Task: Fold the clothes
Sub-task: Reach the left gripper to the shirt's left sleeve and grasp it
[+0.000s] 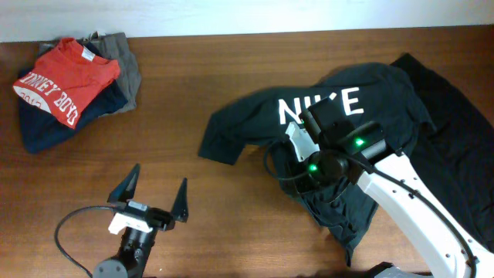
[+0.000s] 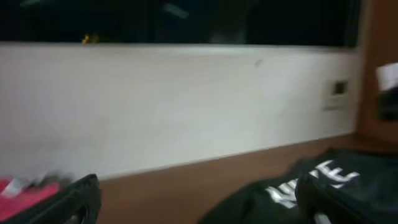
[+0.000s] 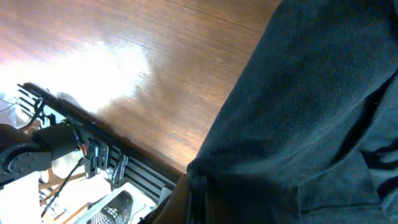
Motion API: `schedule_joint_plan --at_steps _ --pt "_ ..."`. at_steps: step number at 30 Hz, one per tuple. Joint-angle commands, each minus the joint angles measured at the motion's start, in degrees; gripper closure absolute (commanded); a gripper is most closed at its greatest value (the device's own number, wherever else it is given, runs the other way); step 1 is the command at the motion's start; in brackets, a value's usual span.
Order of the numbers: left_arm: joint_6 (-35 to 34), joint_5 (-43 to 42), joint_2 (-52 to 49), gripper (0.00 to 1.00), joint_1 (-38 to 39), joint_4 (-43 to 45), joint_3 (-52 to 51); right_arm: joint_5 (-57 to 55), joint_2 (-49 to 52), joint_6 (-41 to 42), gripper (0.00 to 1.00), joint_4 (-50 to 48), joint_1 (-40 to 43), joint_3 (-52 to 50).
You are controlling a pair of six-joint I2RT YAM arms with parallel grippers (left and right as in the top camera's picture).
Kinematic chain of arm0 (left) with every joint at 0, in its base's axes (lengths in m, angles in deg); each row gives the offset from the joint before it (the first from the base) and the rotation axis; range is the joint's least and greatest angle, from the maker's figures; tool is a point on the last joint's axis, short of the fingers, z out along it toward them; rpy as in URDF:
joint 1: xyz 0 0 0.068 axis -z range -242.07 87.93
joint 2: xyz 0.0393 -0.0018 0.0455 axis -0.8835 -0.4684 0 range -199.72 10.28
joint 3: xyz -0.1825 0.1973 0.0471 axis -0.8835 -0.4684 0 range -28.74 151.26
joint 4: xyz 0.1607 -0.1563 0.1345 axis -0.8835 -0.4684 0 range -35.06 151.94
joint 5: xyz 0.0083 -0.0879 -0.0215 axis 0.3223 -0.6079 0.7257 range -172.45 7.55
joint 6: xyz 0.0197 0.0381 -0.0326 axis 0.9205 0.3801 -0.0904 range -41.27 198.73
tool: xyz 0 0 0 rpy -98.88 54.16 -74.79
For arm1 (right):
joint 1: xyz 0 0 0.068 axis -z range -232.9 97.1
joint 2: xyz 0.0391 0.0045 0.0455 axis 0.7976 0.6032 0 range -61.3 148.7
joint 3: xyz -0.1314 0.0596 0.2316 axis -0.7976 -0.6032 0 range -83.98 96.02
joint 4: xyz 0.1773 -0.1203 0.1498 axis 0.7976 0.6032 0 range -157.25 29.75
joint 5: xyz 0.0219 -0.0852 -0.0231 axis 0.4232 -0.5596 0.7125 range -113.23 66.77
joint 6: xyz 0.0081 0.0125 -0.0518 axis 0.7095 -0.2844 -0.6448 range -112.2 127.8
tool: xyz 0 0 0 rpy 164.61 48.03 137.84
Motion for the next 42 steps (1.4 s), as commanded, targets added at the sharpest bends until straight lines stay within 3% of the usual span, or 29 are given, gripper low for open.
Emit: schedule_joint_plan --at_steps 1,6,9,12,18,24,29,36,39,42 --pt "-0.1 -5.4 -1.2 0.01 -0.2 -1.0 3.0 -1.8 -0.6 0.5 0.96 -0.1 -0.7 -0.3" --pt "3.8 -6.7 -15.1 0.01 -0.2 -8.4 14.3 -4.4 -0.6 2.2 0.96 0.0 -0.7 -0.3" --pt "4.8 -7.8 -31.5 0.01 -0.2 -21.7 27.7 -4.4 -0.6 2.2 0.96 -0.1 -0.7 -0.3" --pt "11.1 -17.6 -51.1 0.01 -0.2 -34.7 43.9 -4.5 -0.6 2.2 0.96 -0.1 -0.7 -0.3" --pt "11.1 -32.5 -72.4 0.01 -0.2 -39.9 57.4 -4.6 -0.6 2.2 0.96 -0.3 -0.7 -0.3" --pt "3.3 -27.7 -83.1 0.01 -0.4 -39.4 59.3 -4.7 -0.6 2.2 0.96 -0.8 -0.7 -0.3" --pt "3.4 -10.9 -91.3 0.01 2.3 -51.3 64.7 -4.6 -0.6 2.5 0.96 -2.2 -0.7 -0.3" --pt "4.3 -10.4 -94.4 0.01 4.8 -50.4 64.7 -4.6 -0.6 3.1 0.96 -2.5 -0.7 -0.3" --pt "3.7 -3.8 -96.5 0.01 5.7 -50.6 64.7 -4.6 -0.5 3.1 0.96 -2.9 -0.7 -0.3" --pt "2.4 -3.0 -97.3 0.01 5.7 -50.0 64.7 -4.6 -0.5 3.1 0.96 -2.9 -0.7 -0.3"
